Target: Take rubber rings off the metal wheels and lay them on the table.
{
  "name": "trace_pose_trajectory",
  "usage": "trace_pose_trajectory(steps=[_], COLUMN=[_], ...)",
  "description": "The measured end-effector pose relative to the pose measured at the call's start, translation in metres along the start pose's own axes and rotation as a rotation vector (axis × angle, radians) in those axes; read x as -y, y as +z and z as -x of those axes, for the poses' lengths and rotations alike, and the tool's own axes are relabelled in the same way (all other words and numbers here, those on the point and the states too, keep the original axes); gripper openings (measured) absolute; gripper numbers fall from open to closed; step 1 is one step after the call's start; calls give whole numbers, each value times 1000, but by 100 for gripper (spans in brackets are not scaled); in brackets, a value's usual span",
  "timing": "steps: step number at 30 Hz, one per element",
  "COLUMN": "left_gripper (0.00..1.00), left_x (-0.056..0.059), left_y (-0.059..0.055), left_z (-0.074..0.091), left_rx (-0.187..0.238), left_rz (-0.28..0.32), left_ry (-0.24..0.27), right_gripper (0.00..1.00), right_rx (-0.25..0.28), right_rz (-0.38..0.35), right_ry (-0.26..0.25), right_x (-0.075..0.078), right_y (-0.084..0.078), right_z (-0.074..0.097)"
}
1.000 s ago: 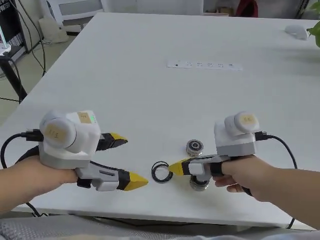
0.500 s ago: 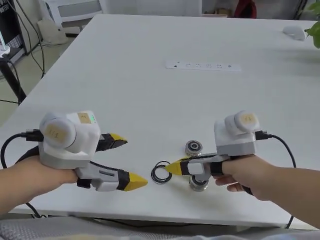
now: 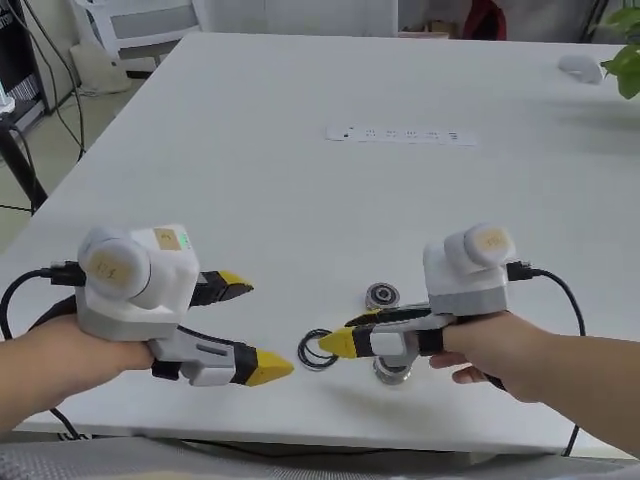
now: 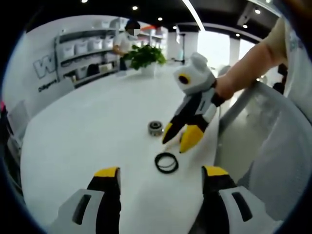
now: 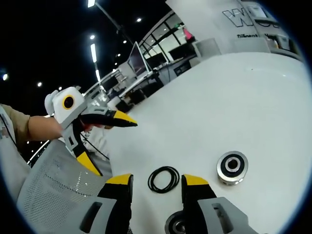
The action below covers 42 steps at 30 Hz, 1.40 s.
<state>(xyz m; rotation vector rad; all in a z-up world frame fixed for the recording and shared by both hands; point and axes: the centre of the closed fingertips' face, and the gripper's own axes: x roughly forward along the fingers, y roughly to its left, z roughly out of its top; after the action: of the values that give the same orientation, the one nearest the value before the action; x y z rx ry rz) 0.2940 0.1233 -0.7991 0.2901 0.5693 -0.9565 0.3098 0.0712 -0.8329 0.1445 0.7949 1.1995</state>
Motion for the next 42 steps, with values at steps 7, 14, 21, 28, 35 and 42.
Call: trace_pose_trajectory(steps=[7, 14, 21, 28, 35, 42], left_gripper=[69, 69, 69, 69, 69, 70], left_x=[-2, -1, -4, -6, -5, -4], left_y=[5, 8, 20, 30, 36, 39], left_z=[1, 1, 3, 7, 9, 12], left_rx=[7, 9, 36, 59, 75, 89], left_rz=[-2, -6, -5, -5, -8, 2], left_ry=[2, -3, 6, 18, 27, 33], right_gripper=[49, 55, 60, 67, 73, 79], right_rx=[31, 69, 108, 140, 159, 155], right_rz=[66, 103, 147, 174, 209, 254], right_ry=[11, 11, -8, -50, -88, -128], right_x=[-5, -9, -9, -2, 3, 7], right_y=[9, 16, 24, 25, 25, 18], right_z=[9, 20, 38, 56, 76, 92])
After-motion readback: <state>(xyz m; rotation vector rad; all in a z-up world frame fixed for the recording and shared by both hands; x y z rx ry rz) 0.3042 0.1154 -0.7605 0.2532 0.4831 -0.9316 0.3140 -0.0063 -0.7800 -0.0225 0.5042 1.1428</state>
